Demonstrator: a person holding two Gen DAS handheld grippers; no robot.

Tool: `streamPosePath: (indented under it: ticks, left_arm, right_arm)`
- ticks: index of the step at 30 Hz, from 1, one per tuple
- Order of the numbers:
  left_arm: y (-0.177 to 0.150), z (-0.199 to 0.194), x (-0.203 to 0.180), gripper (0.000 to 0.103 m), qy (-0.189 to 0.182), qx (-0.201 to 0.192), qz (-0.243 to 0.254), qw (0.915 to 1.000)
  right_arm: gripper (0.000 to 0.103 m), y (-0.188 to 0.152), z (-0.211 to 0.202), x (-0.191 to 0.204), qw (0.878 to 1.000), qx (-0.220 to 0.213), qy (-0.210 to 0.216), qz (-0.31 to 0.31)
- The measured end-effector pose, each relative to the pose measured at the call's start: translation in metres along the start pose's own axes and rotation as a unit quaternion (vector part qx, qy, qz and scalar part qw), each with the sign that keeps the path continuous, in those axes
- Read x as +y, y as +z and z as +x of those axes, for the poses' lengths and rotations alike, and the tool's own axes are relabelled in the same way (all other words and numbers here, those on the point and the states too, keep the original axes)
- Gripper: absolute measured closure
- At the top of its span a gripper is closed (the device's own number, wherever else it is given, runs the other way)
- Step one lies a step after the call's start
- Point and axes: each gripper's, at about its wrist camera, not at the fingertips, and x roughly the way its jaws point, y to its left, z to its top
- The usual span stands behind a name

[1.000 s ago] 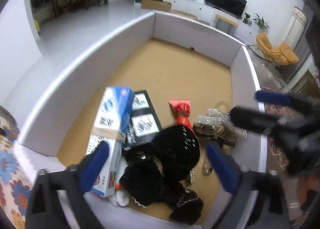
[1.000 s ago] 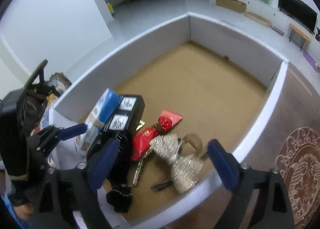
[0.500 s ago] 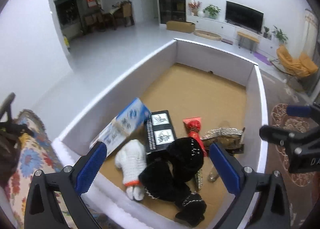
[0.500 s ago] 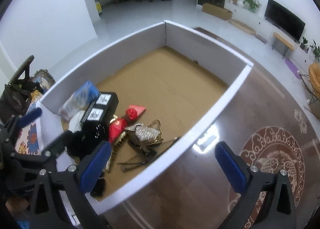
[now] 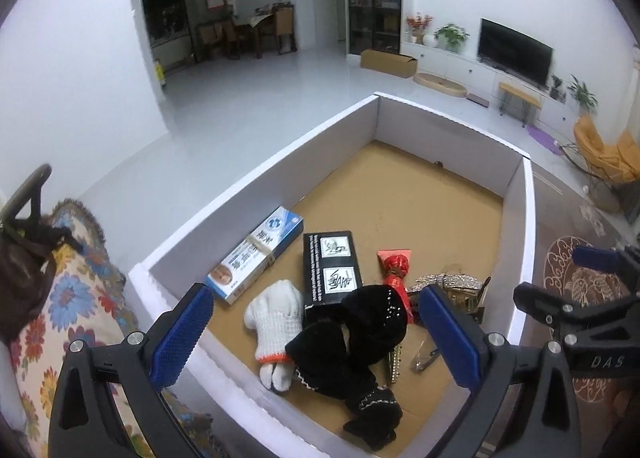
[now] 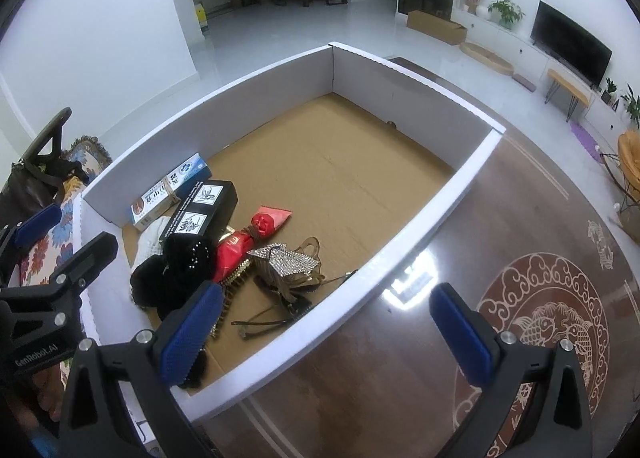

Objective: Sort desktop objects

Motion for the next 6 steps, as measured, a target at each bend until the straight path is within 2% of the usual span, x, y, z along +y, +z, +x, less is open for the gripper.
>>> streamPosePath:
  ticks: [3,6]
  left_arm:
    - [-0.003,-0.007,0.003,0.000,0.000,-0.011,-0.018,0.9998]
    - [-0.005,-0.020,-0.001,0.000,0.010,-0.040,-0.012,0.9991]
  right_arm:
    - [0.000,-0.001,0.002,0.001,1.000,0.002,0.002,-0.003]
    - [0.000,-0.001,0.002,0.003,1.000,0.002,0.005,-0.004]
